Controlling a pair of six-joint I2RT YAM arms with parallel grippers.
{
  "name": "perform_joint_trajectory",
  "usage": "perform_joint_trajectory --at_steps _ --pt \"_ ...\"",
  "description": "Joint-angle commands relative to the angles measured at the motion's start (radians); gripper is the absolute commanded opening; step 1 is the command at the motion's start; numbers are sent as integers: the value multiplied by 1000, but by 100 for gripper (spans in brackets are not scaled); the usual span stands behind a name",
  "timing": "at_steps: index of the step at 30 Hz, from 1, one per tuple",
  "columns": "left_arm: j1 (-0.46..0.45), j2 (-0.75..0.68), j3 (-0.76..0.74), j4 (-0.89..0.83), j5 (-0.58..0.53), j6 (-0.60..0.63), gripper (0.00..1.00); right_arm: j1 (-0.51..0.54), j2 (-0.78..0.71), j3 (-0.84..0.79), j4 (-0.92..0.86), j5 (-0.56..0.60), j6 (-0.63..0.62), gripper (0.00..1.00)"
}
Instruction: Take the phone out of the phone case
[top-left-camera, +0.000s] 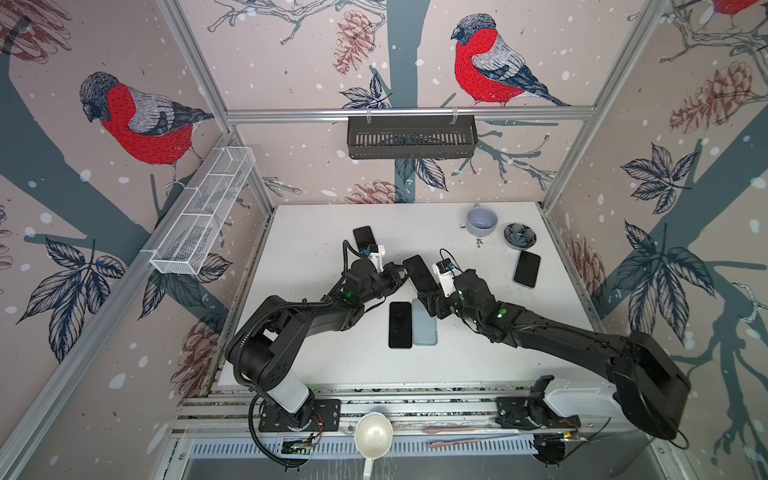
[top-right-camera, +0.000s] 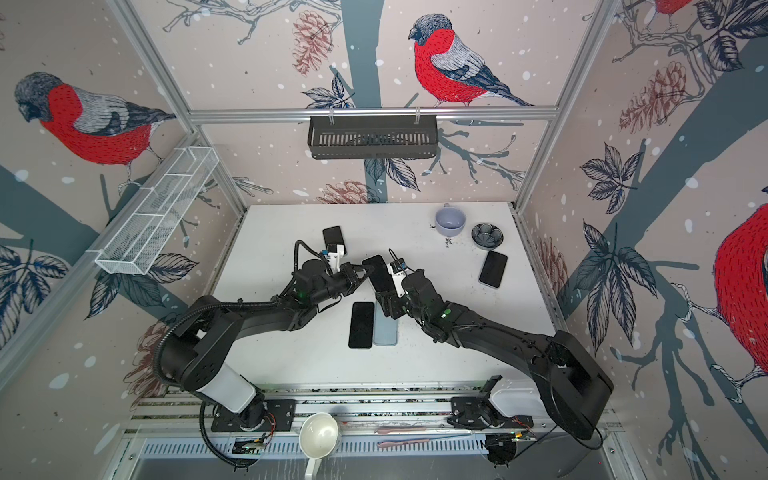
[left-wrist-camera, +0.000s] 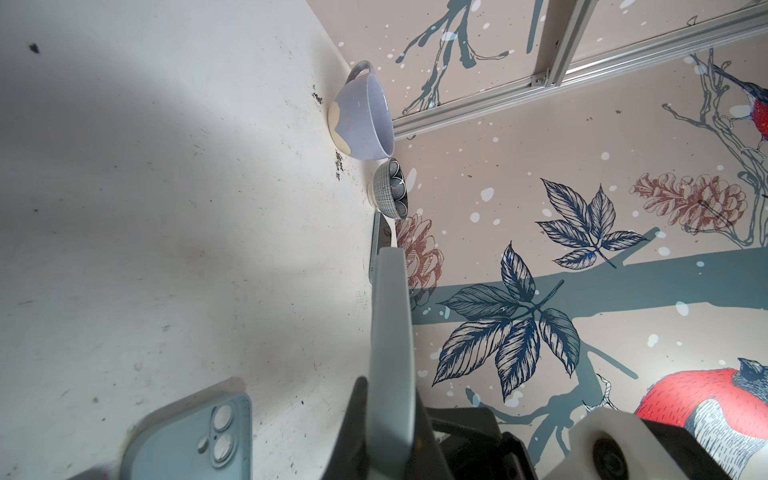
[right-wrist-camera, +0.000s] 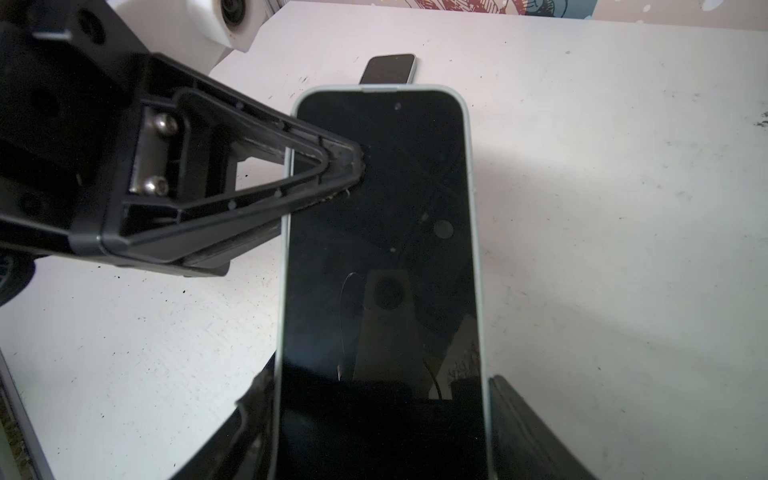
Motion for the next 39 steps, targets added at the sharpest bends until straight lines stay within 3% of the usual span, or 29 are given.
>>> perform_joint_trajectory --at_steps 1,2,4,6,9,14,19,32,39 --pt "-9 -34 -7 -8 -22 24 0 8 -17 -11 47 8 -13 29" --pt "-11 -49 -13 -12 -26 25 0 9 -30 -15 47 8 -9 32" --pt "-19 -102 -19 -27 -39 34 0 16 -76 -30 42 7 20 61" --pt "-29 -177 -17 -57 -70 57 0 29 -134 -60 56 -3 70 80" --pt "-53 -312 41 -220 -144 136 0 55 -265 -161 170 -62 201 99" --pt "-65 -478 80 -305 -203 164 0 83 -501 -291 306 -112 360 100" --pt "-91 -558 46 -193 -192 138 0 87 -612 -355 404 -217 443 100" --pt "-142 -537 23 -51 -157 108 0 87 -551 -454 729 -304 581 100" --pt "-147 -523 -2 -4 -153 93 0 87 -489 -457 853 -338 623 93"
